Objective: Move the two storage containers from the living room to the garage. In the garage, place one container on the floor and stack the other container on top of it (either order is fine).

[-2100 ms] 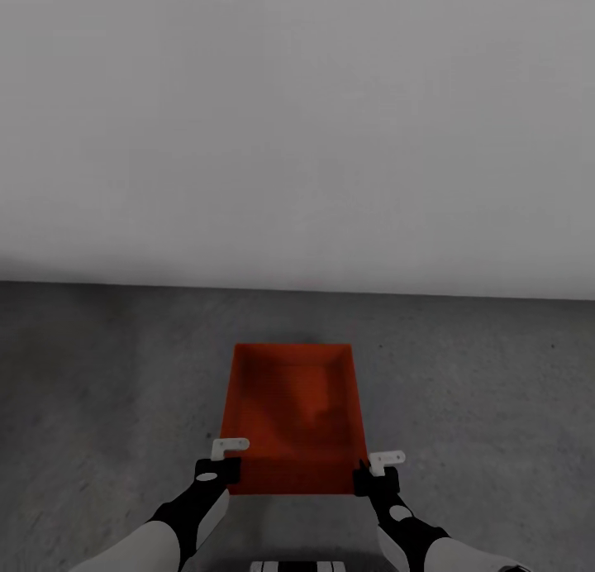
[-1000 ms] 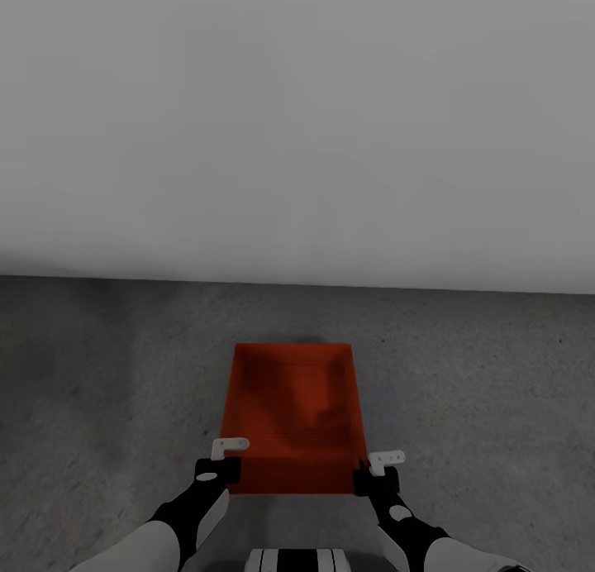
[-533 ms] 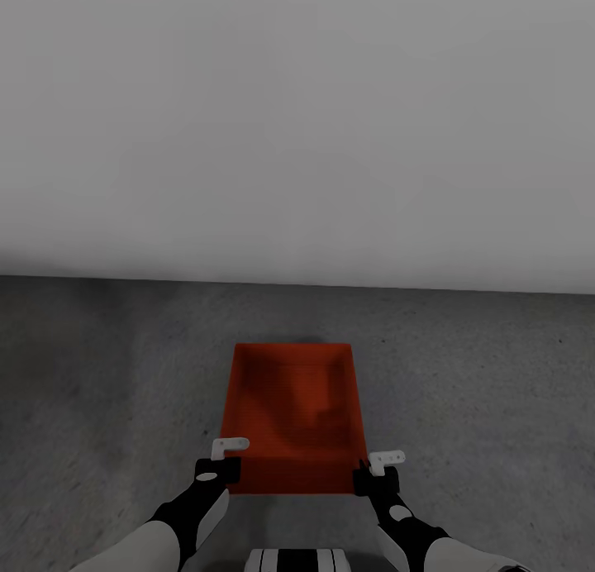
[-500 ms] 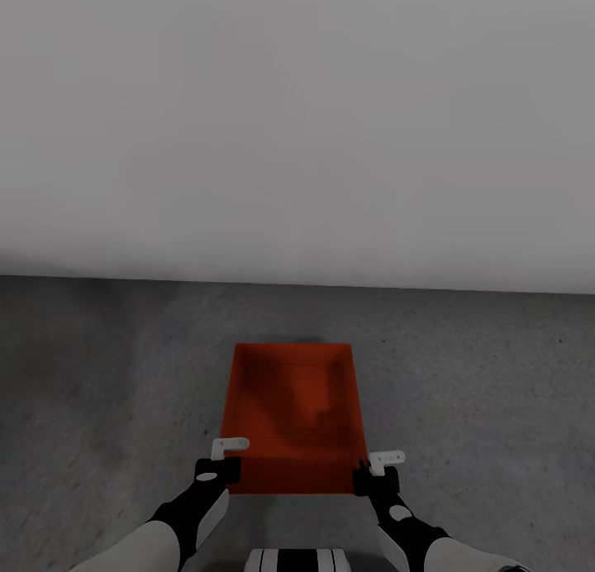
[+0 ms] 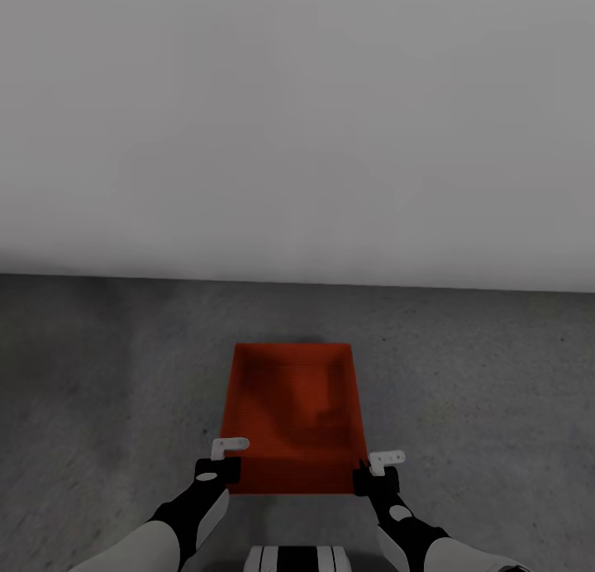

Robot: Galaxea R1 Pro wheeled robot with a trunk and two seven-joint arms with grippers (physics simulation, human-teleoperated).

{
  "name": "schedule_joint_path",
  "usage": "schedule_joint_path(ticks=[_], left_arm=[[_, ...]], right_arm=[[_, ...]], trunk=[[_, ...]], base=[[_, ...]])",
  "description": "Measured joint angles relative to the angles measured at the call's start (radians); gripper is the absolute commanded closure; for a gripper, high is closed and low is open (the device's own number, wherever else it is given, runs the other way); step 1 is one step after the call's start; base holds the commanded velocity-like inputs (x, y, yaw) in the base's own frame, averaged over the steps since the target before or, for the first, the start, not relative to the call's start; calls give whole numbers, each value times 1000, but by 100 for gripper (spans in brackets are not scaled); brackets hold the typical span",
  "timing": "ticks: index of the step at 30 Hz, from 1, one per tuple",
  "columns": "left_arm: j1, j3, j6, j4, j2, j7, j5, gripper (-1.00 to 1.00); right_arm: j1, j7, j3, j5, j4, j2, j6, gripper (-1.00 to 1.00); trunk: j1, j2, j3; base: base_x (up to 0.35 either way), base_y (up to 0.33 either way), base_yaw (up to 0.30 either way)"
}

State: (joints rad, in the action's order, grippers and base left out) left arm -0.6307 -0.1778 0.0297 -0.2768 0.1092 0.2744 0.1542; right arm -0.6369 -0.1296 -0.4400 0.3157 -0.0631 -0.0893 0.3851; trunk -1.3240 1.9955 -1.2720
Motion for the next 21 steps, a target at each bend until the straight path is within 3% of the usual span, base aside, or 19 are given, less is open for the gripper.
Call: schedule_joint_path(ticks=[12,21], left_arm=[[0,0,0,0,0,0,0,100],[0,1,0,0,0,0,0,100]], right_arm=[[0,0,0,0,0,0,0,100],[0,0,-1,0,-1,0,0,100]], trunk=[[-46,84,-38],[-46,84,-38]], base=[[0,0,0],[0,0,0]])
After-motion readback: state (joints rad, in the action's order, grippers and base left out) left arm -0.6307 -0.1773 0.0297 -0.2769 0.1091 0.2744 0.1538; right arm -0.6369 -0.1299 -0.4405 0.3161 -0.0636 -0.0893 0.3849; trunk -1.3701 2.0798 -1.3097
